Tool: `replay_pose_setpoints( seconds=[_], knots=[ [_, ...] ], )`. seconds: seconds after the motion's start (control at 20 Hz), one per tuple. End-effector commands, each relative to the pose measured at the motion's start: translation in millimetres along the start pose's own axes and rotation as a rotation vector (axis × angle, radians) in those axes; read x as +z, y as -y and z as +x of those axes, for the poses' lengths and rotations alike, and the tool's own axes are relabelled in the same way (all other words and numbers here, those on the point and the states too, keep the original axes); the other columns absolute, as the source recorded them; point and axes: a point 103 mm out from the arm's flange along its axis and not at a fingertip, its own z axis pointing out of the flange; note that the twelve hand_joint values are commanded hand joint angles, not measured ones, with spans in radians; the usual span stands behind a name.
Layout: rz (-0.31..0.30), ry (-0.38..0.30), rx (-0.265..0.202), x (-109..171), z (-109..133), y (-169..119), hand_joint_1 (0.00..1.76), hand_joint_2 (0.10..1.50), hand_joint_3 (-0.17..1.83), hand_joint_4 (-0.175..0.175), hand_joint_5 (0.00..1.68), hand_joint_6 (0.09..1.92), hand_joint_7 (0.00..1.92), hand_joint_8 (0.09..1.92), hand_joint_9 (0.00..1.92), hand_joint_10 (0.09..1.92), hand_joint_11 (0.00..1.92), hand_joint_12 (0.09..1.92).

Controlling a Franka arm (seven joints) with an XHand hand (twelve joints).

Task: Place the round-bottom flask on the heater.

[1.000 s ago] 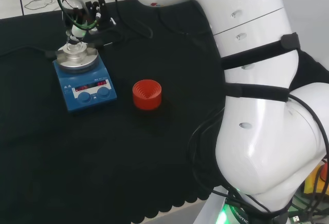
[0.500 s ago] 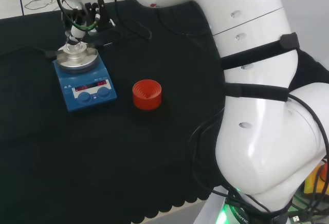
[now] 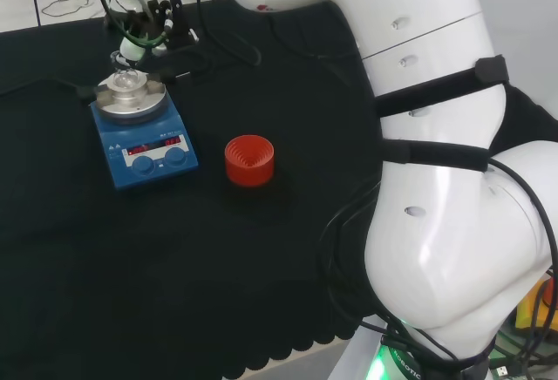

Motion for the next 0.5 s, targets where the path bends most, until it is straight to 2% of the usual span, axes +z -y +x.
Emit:
replay_pose_setpoints(
  seconds=[0.05,0.5],
  knots=[
    [-0.032,-0.003,0.011,-4.2,-5.1,20.8,0.90,0.60,0.62,-0.042,0.38,0.42,0.08,0.69,0.32,0.74,0.00,1.45],
    [-0.091,0.006,0.062,-16.2,-6.3,91.4,0.89,0.61,0.60,-0.041,0.39,0.37,0.08,0.68,0.32,0.73,0.00,1.44]
  ],
)
